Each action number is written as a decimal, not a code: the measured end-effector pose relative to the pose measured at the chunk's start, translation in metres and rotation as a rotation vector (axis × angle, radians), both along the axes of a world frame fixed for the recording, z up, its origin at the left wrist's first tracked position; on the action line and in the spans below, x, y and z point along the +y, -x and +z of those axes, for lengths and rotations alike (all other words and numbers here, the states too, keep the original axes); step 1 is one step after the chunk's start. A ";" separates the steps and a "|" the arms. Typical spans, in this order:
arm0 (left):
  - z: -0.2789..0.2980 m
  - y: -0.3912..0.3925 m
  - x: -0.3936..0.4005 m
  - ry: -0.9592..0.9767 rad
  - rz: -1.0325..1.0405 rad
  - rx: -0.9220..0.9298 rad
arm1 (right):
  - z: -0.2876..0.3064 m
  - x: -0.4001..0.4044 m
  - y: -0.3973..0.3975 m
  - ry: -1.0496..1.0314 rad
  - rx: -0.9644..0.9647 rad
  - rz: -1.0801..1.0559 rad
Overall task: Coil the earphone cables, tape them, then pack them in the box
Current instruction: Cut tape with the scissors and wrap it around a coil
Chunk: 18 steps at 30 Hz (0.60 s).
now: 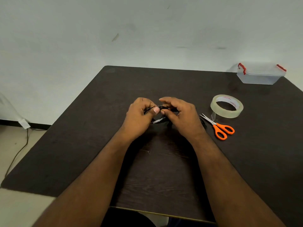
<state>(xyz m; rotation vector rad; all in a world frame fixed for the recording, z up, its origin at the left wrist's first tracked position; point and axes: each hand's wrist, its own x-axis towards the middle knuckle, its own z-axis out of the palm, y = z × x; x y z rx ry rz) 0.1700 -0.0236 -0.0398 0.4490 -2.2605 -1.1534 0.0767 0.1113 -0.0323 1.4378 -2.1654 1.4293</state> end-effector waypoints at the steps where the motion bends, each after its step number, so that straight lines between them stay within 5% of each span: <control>1: 0.001 -0.001 0.001 -0.144 -0.021 0.004 | 0.001 0.001 0.000 -0.009 0.043 -0.005; 4: 0.005 -0.005 0.002 -0.600 -0.186 -0.005 | 0.002 0.001 0.000 -0.002 0.164 -0.003; 8: 0.009 -0.007 0.000 -0.932 -0.318 -0.005 | 0.001 0.000 -0.003 0.042 0.278 -0.042; 18: 0.009 -0.007 -0.005 -0.976 -0.278 0.043 | -0.003 -0.001 -0.004 0.065 0.380 -0.026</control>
